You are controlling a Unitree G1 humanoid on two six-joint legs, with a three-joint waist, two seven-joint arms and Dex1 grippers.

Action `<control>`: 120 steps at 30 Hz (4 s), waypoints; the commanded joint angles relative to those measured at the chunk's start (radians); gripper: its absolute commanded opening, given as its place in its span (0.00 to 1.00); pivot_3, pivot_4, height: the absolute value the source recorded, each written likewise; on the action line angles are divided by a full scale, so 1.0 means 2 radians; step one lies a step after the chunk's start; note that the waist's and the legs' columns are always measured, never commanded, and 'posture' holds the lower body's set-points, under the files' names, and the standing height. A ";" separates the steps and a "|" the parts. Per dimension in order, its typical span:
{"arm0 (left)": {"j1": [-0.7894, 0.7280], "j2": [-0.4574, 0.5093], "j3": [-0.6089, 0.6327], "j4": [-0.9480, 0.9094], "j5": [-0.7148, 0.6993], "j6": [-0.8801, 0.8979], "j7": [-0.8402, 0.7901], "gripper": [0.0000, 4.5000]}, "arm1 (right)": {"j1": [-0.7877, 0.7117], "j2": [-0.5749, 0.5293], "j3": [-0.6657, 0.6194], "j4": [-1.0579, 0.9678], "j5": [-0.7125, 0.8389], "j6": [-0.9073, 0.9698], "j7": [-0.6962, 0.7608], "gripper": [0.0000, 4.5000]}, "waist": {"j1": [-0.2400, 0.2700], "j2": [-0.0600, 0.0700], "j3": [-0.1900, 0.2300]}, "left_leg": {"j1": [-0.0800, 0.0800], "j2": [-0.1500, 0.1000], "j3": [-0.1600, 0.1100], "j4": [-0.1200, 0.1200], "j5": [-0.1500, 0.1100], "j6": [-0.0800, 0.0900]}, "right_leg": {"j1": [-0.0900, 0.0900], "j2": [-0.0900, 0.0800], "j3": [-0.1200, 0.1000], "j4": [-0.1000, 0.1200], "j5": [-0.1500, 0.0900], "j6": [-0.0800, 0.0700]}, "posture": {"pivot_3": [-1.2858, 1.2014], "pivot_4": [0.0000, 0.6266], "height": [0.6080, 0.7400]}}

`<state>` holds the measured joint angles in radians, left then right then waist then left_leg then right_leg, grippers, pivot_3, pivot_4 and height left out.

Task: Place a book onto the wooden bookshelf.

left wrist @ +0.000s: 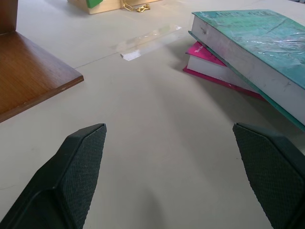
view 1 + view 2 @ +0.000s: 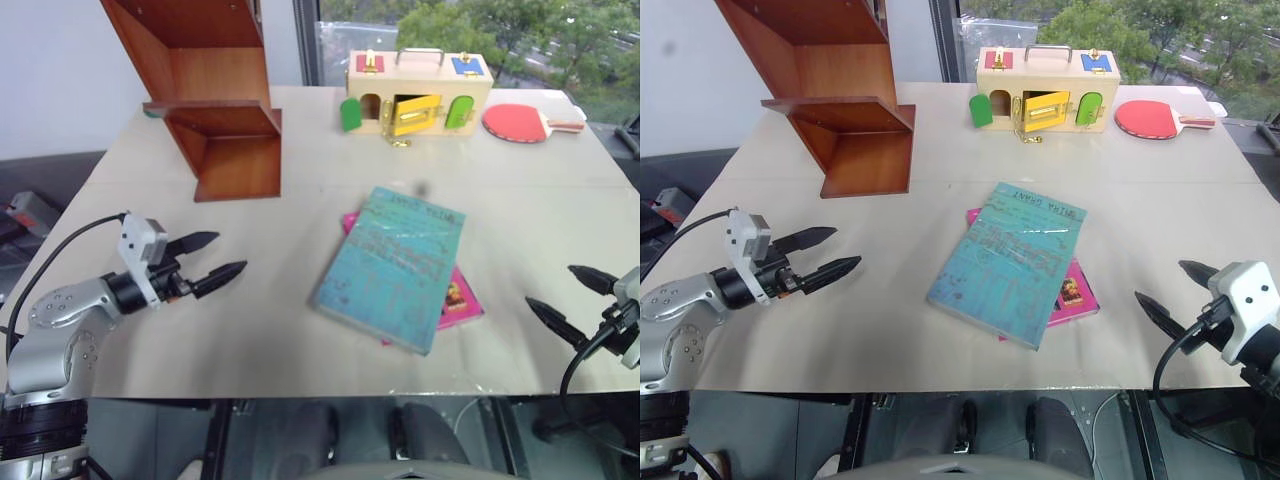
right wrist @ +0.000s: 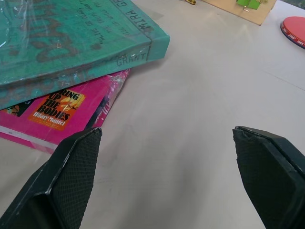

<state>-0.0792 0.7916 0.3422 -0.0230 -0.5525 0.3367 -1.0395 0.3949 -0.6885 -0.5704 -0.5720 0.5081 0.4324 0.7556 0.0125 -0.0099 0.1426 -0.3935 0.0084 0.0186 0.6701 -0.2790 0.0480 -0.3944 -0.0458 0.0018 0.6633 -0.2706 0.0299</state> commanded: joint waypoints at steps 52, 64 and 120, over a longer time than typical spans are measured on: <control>0.065 0.038 0.008 -0.089 -0.082 0.019 -0.192 1.00 | -0.284 -0.010 0.257 0.133 -0.091 0.011 0.003 0.01 | 0.001 0.000 0.001 | -0.001 0.000 0.000 0.000 0.000 0.000 | -0.001 0.000 0.000 0.000 0.000 0.000 | 0.52 0.24 1.00; -0.042 -0.006 -0.051 -0.063 -0.117 0.194 -0.031 1.00 | -0.120 -0.007 0.121 -0.051 0.049 0.058 0.012 0.50 | 0.002 0.000 0.001 | -0.002 0.000 -0.002 0.001 0.000 0.000 | -0.001 0.000 -0.002 0.000 0.000 0.000 | 0.52 0.24 1.00; -0.315 -0.049 -0.203 0.214 -0.061 0.414 -0.135 1.00 | 0.061 -0.099 0.138 -0.219 0.061 -0.020 -0.170 1.00 | -0.001 -0.004 0.003 | -0.003 0.000 -0.001 0.007 0.000 0.000 | -0.001 0.004 0.000 0.005 0.000 0.000 | 0.52 0.24 1.00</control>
<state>-0.7358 0.6555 -0.1127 0.4878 -0.6649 1.2146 -1.2723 0.5284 -0.8821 -0.3182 -1.0174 0.7022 0.3592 0.4416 0.0106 -0.0185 0.1487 -0.3985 0.0090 0.0164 0.6847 -0.2793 0.0485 -0.3965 -0.0405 0.0030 0.6733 -0.2711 0.0304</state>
